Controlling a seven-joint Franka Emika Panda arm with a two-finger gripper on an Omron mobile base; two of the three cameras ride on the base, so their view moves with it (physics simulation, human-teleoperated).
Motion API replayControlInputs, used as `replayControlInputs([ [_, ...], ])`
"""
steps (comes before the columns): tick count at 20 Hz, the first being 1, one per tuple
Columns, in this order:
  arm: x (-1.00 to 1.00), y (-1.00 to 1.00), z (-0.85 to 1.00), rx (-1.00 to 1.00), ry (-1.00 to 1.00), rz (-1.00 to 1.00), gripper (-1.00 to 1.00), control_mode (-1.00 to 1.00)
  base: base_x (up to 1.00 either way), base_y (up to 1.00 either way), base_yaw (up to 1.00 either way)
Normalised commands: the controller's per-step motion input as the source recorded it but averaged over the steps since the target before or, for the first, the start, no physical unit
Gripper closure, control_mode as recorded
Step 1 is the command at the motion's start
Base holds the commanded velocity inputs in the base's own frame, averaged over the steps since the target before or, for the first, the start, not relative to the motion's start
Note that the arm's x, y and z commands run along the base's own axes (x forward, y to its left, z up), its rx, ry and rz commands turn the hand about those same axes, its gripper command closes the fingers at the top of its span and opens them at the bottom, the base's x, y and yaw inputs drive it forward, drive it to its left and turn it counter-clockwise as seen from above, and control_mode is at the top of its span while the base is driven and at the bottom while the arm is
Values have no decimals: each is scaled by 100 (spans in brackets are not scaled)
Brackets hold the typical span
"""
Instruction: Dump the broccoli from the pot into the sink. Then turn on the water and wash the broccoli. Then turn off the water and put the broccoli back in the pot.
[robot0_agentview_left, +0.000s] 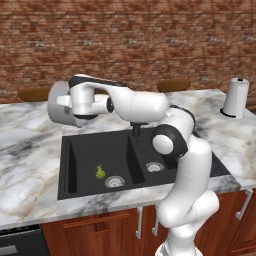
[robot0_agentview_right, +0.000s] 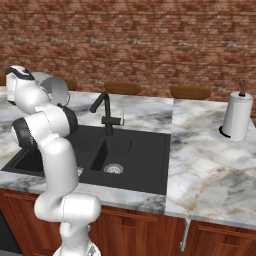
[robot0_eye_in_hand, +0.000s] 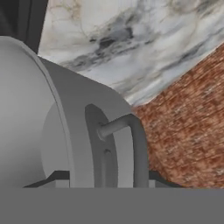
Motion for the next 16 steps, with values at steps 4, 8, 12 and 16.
replayControlInputs([
  [4,0,19,6,-29,0,10,100,-100,0,0,0],
  [8,-4,7,26,-25,-7,7,100,-100,0,0,0],
  [12,-7,0,46,-18,-14,4,100,-100,0,0,0],
  [16,-1,0,50,-12,-10,1,100,-100,0,0,0],
])
